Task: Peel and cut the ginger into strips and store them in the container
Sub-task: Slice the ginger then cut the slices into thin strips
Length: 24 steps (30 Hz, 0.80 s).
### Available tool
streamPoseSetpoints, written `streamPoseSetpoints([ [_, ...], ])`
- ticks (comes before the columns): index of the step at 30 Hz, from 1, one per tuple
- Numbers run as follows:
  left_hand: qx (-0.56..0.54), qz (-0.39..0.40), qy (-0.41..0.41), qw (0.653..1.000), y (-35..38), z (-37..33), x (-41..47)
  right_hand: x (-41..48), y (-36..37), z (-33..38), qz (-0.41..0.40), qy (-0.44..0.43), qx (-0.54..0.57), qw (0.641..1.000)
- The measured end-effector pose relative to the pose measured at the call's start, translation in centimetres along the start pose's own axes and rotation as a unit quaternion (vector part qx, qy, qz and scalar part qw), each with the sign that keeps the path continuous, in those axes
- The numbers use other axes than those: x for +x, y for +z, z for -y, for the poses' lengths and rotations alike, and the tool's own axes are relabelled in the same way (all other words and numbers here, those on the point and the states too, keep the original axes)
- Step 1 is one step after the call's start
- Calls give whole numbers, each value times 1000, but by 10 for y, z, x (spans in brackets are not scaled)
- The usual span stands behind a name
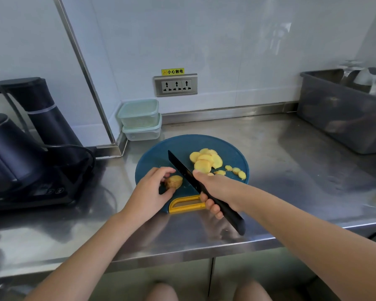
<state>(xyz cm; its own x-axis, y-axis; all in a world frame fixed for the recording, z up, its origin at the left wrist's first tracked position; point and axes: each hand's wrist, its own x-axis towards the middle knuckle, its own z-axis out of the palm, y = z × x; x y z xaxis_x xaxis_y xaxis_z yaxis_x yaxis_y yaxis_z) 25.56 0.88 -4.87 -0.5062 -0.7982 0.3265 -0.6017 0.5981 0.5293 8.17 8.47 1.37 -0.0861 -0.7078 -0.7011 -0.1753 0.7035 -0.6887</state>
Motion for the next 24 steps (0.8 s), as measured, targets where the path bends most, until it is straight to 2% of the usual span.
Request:
streamPoseSetpoints([
  [3,15,-14,30,999,2,2,-3,1,6,3,-1,-4,-12,1000],
  [9,14,-50,37,998,5,2,-5,4,15,2,-1,9,-7,1000],
  [14,27,-71,34,997,10,-1,-7,3,17,0,8,5,-1,1000],
  [20,24,-92,14,995,9,2,-12,3,14,-2,57,9,-6,998],
  [24,41,-87,17,995,9,2,-12,2,7,0,47,-2,-30,998],
])
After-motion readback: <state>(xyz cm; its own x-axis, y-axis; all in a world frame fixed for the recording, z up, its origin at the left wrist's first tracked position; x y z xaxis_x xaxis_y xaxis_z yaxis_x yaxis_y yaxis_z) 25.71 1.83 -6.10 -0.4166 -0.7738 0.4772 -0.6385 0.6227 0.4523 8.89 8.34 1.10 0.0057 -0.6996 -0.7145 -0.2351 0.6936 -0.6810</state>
